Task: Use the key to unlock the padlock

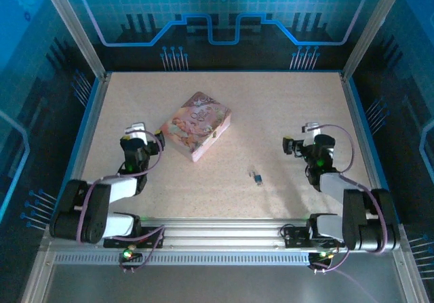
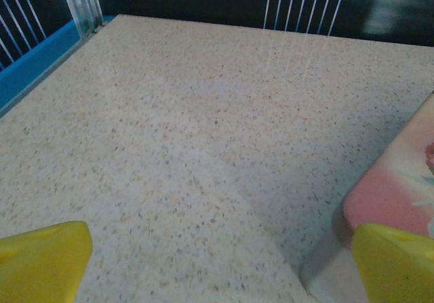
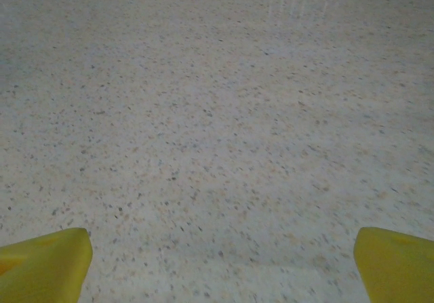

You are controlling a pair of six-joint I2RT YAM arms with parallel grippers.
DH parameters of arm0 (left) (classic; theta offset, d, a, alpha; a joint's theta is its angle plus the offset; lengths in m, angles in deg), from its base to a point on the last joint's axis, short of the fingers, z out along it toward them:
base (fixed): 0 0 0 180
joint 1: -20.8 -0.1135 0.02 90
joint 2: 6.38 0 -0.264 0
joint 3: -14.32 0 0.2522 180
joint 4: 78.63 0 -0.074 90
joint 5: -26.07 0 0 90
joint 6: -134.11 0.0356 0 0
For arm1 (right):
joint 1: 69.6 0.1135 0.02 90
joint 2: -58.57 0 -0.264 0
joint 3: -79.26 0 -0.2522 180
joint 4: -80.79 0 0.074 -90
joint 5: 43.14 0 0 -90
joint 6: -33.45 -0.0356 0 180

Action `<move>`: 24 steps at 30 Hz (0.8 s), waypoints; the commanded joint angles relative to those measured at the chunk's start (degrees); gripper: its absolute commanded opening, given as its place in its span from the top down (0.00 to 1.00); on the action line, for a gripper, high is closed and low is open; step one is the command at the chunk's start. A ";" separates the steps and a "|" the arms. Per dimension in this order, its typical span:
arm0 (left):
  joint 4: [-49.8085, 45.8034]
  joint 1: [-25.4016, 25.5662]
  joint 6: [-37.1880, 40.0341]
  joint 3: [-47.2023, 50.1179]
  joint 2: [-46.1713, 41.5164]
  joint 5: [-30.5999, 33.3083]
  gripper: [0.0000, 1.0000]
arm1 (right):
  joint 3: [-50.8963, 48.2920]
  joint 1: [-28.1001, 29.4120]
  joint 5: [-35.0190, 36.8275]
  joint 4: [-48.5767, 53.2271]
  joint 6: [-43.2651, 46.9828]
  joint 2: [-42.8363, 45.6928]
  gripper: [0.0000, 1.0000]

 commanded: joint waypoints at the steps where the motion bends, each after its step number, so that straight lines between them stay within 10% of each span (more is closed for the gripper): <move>1: 14.85 -1.26 1.53 1.47 6.07 -4.00 0.01 | 2.86 -0.82 -5.65 -9.79 -0.21 -5.65 0.00; 5: 26.62 -1.57 2.48 3.92 13.00 -6.41 0.01 | 1.18 0.20 -6.65 -16.90 1.23 -10.16 0.00; 14: 3.46 -2.89 1.47 -6.45 10.34 -8.88 0.01 | 6.33 4.05 -0.01 -8.72 3.54 -11.85 0.00; 24: 4.36 -3.24 1.82 -5.96 10.40 -10.76 0.01 | 6.12 4.88 1.51 -8.79 3.95 -11.81 0.00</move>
